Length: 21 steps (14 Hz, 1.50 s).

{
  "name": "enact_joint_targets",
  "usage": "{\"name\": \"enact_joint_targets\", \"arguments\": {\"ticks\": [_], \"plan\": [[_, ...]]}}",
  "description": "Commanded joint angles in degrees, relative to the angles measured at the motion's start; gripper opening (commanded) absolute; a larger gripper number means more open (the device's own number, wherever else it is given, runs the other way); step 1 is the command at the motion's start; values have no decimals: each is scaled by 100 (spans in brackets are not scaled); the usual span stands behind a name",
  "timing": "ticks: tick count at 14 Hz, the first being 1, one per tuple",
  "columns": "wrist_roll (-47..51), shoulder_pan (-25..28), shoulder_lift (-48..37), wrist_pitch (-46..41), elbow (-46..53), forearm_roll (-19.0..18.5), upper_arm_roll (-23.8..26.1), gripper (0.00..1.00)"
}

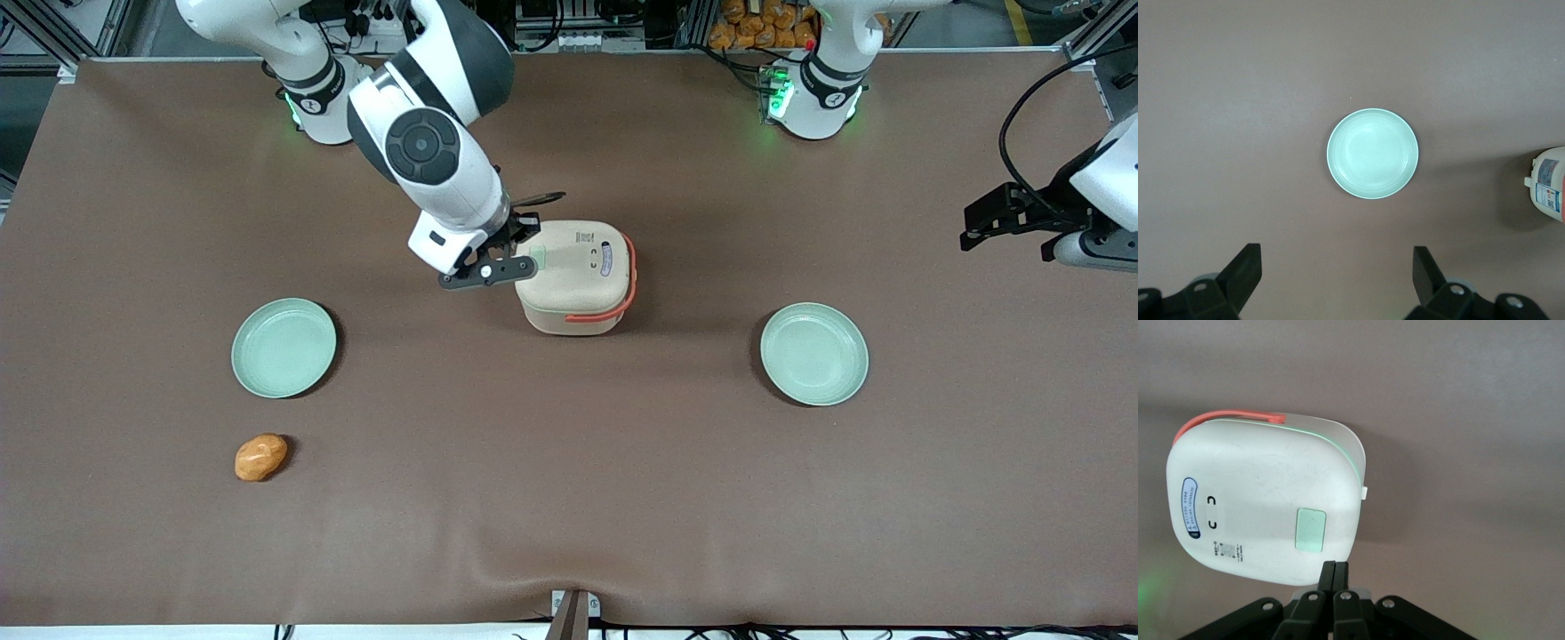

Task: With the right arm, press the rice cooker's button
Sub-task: 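Move the right gripper over to the rice cooker's lid button, then press down on the green lid button with the closed right gripper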

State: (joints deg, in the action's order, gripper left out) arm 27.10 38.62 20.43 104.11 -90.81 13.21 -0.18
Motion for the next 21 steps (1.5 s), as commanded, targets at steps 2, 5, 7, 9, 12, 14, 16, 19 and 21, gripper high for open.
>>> {"name": "enact_joint_targets", "arguments": {"ticks": [2, 5, 7, 9, 12, 14, 16, 19, 21], "plan": [[24, 110, 206, 180, 10, 226, -35, 0], [15, 136, 320, 189, 10, 374, -35, 0], [6, 137, 373, 189, 10, 533, -35, 0], [6, 172, 426, 189, 19, 533, -35, 0], [-3, 207, 496, 198, 19, 533, -35, 0], [-3, 242, 540, 198, 37, 542, -35, 0], [-3, 260, 576, 207, 37, 533, -35, 0], [-3, 286, 628, 294, 37, 533, -35, 0], [-3, 321, 672, 347, 28, 525, -35, 0]]}}
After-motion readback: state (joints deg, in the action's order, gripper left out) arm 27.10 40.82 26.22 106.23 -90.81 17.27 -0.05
